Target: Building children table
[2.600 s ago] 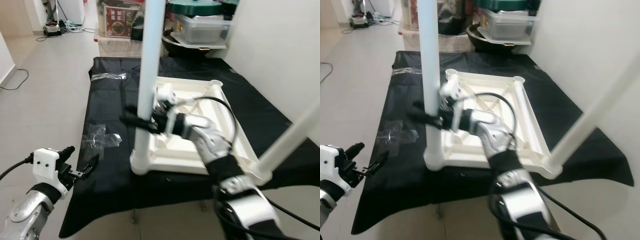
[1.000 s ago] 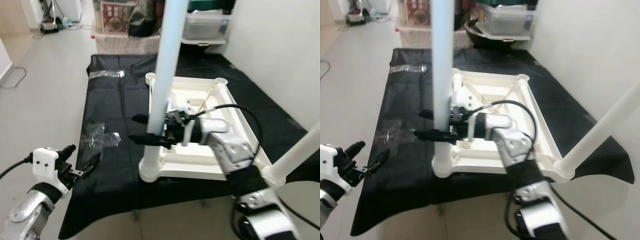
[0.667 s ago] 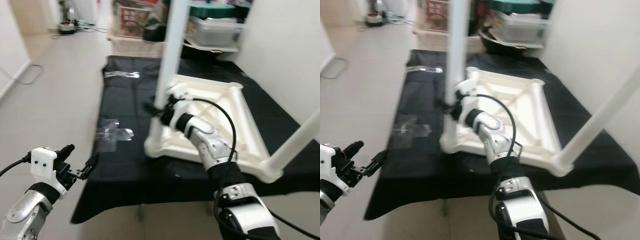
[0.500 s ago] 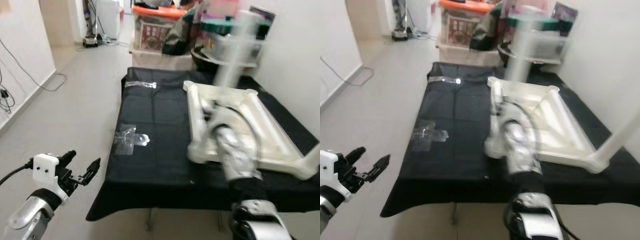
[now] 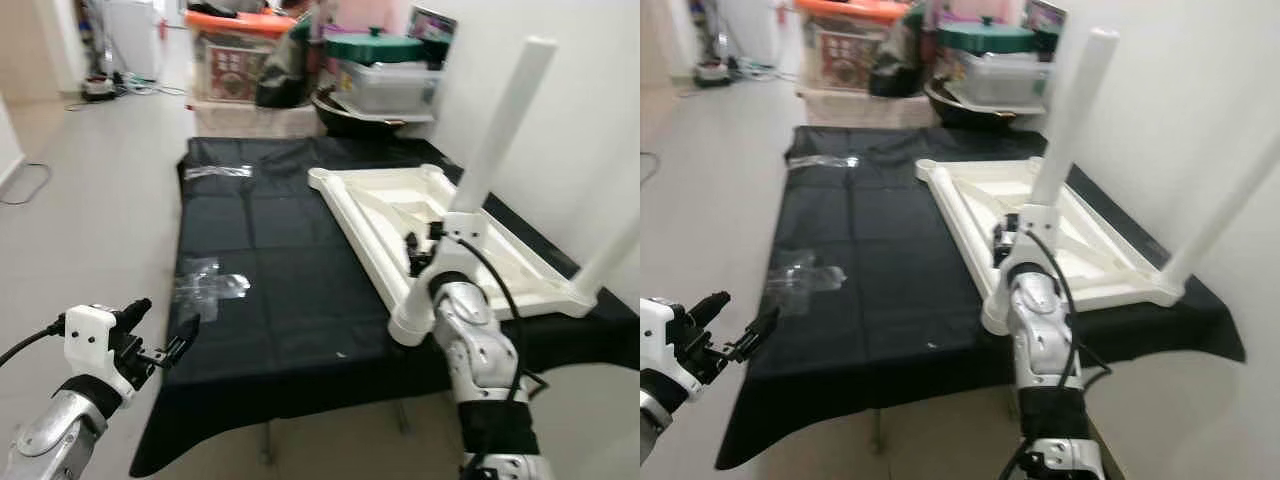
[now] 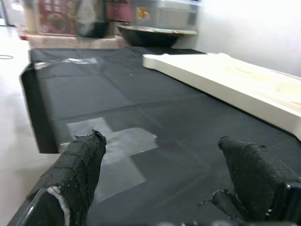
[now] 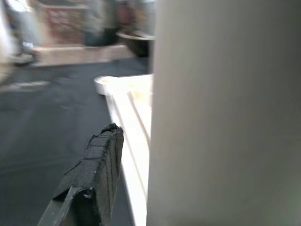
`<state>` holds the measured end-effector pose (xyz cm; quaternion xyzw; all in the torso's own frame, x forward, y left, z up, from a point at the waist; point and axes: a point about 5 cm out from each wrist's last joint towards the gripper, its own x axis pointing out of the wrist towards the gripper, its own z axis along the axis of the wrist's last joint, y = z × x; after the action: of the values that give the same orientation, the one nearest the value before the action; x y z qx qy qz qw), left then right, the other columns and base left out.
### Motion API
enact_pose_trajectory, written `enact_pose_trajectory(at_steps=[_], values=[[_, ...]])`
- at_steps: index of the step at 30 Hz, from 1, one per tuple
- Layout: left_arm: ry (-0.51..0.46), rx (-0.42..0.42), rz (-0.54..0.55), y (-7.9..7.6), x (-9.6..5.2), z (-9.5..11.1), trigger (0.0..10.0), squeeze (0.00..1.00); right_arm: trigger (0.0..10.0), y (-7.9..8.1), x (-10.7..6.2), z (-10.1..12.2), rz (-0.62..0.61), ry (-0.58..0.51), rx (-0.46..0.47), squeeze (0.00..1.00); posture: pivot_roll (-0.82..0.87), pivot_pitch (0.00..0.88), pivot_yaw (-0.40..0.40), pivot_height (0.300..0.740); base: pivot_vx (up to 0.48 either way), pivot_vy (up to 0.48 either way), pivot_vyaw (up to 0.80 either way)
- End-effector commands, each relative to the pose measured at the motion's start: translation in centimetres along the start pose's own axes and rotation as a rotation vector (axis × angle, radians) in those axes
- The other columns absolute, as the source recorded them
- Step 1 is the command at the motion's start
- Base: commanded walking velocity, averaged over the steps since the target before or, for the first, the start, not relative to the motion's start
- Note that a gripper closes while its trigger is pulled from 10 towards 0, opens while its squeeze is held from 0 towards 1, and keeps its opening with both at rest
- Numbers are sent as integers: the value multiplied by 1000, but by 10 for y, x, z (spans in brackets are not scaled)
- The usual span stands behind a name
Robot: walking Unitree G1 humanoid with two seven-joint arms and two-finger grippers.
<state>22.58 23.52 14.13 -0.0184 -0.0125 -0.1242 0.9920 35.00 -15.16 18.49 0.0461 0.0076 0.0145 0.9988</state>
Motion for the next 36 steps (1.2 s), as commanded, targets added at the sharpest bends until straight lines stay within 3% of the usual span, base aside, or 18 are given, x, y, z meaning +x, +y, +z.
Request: enact_pose_trajectory(at_steps=[1,2,3,8,9,11,12,16,18,21,22,24,27,30,32,33,34,36], values=[[2,-5,-1,-1,1,-2,10000,0,10000,6,7,13,134,-40,44,0,67,0,-116,740,0,0,0],[-4,-8,-1,-1,2,-2,10000,0,10000,21,5,30,463,-101,53,0,66,0,-116,740,0,0,0],[-4,-8,-1,-1,2,-2,10000,0,10000,21,5,30,463,-101,53,0,66,0,-116,740,0,0,0],[-10,-10,-5,-2,4,0,10000,0,10000,55,-31,34,1116,-56,-27,0,75,0,-121,740,0,0,0],[-10,-10,-5,-2,4,0,10000,0,10000,55,-31,34,1116,-56,-27,0,75,0,-121,740,0,0,0],[-12,-10,-6,-2,5,0,10000,0,10000,75,-47,14,1320,0,-143,0,82,0,-117,740,0,0,0],[-12,-10,-6,-2,5,0,10000,0,10000,75,-47,14,1320,0,-143,0,82,0,-117,740,0,0,0],[-11,-9,-7,-3,5,-1,10000,0,10000,113,-46,-13,1407,40,-191,0,110,0,-133,740,0,0,0],[-11,-7,0,-4,5,-2,10000,0,10000,125,-28,-25,1303,70,-228,0,127,0,-149,740,0,0,0],[-12,-7,4,-4,5,-2,10000,0,10000,126,-22,-28,1258,76,-240,0,127,0,-149,740,0,0,0],[-19,-11,17,-5,2,-2,10000,0,0,113,0,-25,987,91,-188,0,124,0,-158,740,0,0,0],[-21,-12,20,-5,0,-2,10000,0,0,105,8,-24,873,101,-171,0,124,0,-158,740,0,0,0],[-26,-15,19,-6,-1,0,10000,0,0,46,31,-30,268,181,-139,0,96,0,-146,740,0,0,0],[-27,-15,18,-6,-1,0,10000,0,0,32,32,-32,151,202,-140,0,96,0,-146,740,0,0,0],[-26,-16,7,-7,0,0,10000,0,0,-9,24,-45,-93,232,-137,0,75,0,-127,740,0,0,0],[-26,-16,7,-7,0,0,10000,0,0,-9,24,-45,-93,232,-137,0,75,0,-127,740,0,0,0],[-24,-16,-2,-7,0,0,10000,0,0,-31,13,-52,-226,248,-148,0,64,0,-120,740,0,0,0],[-22,-16,-8,-8,1,0,10000,0,0,-46,5,-56,-317,260,-160,0,64,0,-120,740,0,0,0]])
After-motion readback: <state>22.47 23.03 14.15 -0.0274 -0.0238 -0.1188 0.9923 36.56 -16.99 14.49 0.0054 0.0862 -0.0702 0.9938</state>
